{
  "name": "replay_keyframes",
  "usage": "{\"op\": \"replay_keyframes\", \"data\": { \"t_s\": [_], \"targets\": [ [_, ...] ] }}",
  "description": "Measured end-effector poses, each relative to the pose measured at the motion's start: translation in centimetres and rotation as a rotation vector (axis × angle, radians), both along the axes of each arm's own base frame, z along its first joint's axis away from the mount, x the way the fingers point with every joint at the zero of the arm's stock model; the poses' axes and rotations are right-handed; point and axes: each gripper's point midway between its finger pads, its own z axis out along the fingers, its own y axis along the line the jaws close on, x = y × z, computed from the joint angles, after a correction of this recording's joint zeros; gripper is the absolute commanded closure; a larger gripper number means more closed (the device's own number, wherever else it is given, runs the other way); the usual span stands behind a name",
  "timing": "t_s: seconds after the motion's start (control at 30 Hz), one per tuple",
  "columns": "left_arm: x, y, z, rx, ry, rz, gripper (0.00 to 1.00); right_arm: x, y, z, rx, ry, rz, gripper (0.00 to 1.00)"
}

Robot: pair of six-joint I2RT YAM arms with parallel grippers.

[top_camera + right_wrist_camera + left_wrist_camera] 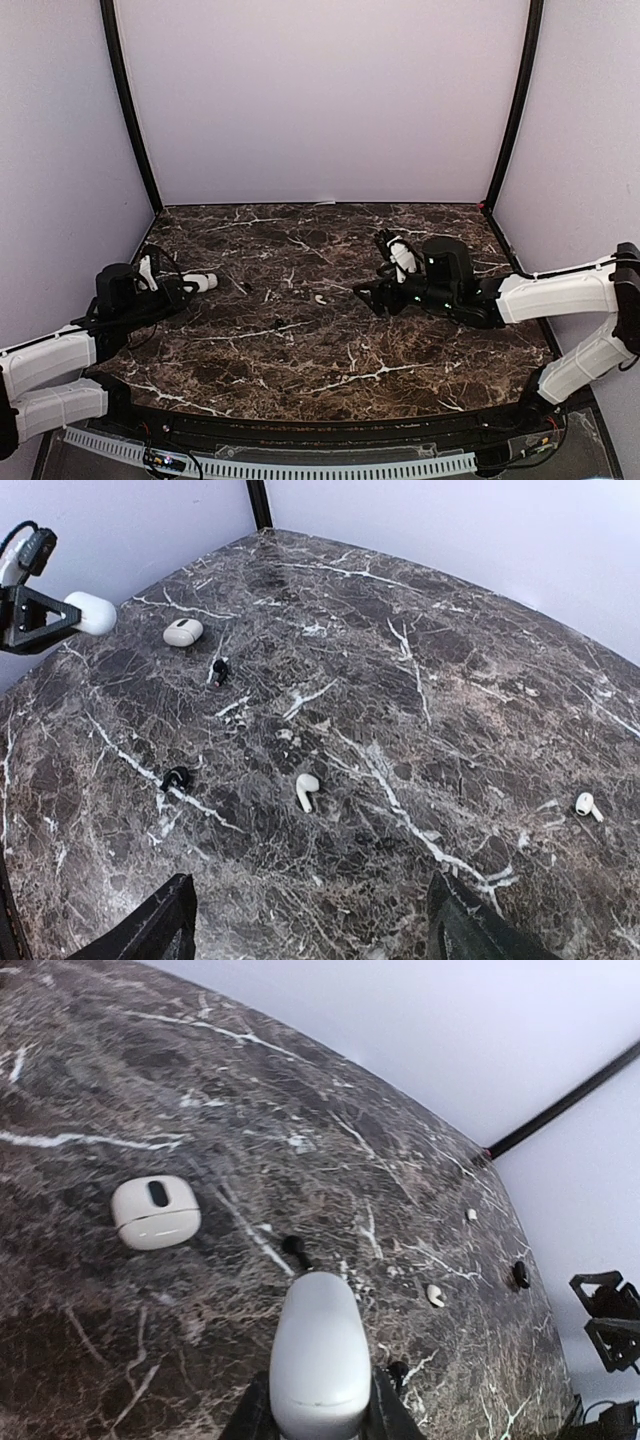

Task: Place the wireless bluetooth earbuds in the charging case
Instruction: Place the charging case with the earbuds at the center of the board.

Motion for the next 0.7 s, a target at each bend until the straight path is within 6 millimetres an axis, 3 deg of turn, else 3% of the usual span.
{"op": "replay_keyframes", "data": {
  "t_s": [0.37, 0.5, 0.7],
  "targets": [
    [-0.3, 5.4, -5.4, -0.029, 0.273, 0.228, 0.99, 2.6, 0.0, 1.8, 0.078, -0.104, -0.093, 0.22],
    [0.4, 7.4, -7.1, -0.031, 0.363, 0.304, 0.97, 2.5, -0.8, 0.4, 0.081, -0.116, -0.118, 0.23],
    [2.7, 9.7, -7.6, -0.046, 0.416, 0.378, 0.93, 2.6, -1.2, -0.9, 0.079, -0.12, -0.134, 0.23]
  ]
}}
